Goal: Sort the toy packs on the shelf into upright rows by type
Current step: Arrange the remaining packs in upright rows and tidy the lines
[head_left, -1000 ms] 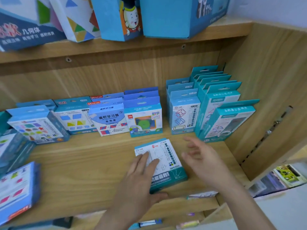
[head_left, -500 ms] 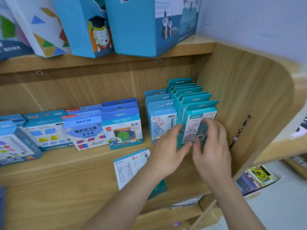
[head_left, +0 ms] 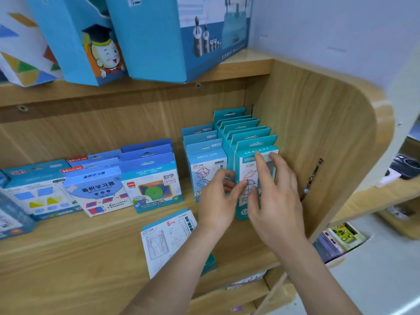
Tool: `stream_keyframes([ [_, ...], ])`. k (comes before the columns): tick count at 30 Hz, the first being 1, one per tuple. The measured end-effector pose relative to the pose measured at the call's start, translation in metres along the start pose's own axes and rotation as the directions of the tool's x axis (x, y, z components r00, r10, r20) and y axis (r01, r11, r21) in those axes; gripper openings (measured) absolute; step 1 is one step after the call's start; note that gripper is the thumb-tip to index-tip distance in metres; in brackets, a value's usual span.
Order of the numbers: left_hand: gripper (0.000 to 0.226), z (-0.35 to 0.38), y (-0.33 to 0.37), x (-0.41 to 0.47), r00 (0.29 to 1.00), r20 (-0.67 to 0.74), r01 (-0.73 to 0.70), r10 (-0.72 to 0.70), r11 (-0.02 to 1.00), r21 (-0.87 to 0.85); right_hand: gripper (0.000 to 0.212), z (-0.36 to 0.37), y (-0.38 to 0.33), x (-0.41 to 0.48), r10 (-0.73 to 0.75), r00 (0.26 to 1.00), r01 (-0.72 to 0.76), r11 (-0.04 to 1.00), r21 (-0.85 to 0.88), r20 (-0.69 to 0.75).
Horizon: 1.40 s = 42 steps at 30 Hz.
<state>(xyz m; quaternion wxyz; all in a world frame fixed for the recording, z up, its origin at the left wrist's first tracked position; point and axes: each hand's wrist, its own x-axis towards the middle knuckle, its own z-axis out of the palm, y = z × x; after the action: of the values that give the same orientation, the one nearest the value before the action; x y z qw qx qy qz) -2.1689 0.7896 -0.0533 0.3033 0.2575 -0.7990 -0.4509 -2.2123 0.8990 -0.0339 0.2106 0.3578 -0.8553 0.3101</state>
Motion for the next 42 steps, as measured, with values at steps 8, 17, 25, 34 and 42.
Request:
stream_keyframes([
  [8,0.033,-0.002,-0.001,0.002,0.999,0.008,-0.044,0.044,0.998,0.050,0.062,0.000,0.006,-0.009,-0.019,0.999,0.019,1.000,0.004,0.033],
  [17,0.040,-0.011,-0.005,-0.004,0.997,0.006,-0.076,0.076,0.995,0.065,0.059,-0.007,0.008,-0.014,-0.025,1.000,0.025,0.995,0.093,-0.011],
  [25,0.039,-0.020,-0.002,-0.012,0.997,0.022,-0.069,0.068,0.996,0.050,0.057,-0.007,0.007,-0.021,-0.016,1.000,0.016,0.987,0.163,-0.006],
  [34,0.015,-0.106,-0.029,-0.065,0.985,0.165,-0.091,0.047,0.959,0.267,0.055,0.003,-0.003,-0.040,-0.059,0.974,-0.038,0.909,0.416,0.218],
  [42,0.075,-0.127,-0.088,-0.127,0.927,0.369,-0.330,0.070,0.621,0.711,0.078,0.040,-0.017,-0.059,-0.383,0.571,-0.003,0.884,0.468,0.726],
])
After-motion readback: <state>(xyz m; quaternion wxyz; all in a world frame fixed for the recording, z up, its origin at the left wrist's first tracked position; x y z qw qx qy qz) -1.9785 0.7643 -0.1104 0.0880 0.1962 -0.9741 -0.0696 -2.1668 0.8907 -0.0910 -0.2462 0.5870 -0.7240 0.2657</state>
